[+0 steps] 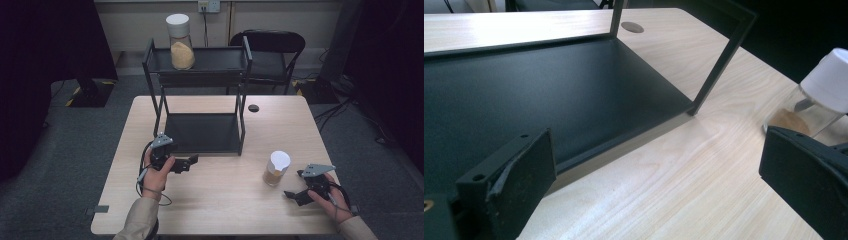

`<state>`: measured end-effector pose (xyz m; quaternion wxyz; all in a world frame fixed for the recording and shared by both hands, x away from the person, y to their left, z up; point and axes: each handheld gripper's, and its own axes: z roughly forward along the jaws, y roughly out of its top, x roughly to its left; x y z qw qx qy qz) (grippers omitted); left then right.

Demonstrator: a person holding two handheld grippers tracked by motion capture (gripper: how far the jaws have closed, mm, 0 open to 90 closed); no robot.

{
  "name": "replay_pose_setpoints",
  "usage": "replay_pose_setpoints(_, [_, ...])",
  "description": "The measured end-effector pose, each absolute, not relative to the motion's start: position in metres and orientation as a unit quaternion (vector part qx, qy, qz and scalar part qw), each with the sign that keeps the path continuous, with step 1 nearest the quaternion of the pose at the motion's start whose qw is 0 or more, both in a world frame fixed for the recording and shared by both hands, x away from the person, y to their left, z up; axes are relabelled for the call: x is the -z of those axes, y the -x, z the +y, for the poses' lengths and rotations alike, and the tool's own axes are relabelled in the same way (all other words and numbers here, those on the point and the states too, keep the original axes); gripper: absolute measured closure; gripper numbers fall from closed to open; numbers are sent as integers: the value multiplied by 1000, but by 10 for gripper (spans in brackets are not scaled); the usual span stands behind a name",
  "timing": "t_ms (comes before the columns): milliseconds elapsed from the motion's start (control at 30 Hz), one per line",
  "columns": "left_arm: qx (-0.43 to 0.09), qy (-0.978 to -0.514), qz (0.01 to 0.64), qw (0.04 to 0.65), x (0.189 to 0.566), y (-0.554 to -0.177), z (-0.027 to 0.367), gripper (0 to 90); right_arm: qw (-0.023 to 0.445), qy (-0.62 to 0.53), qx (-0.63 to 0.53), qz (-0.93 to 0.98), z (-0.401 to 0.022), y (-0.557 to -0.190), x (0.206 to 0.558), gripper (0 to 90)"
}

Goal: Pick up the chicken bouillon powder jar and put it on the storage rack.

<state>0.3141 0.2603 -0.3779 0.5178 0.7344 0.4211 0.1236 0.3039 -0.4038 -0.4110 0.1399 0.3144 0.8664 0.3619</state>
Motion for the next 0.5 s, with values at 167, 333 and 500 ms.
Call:
replay_pose_setpoints(167, [-120, -740, 419, 513, 389, -310, 261, 9, 140, -315, -362, 866, -404, -304, 411, 0])
replay_pose_setpoints(333, [-117, -743, 423, 505, 398, -307, 262, 9, 140, -314, -362, 866, -404, -304, 411, 0])
replay_pose_setpoints(500, [-117, -749, 426, 493, 406, -301, 262, 10, 140, -314, -362, 866, -404, -304, 411, 0])
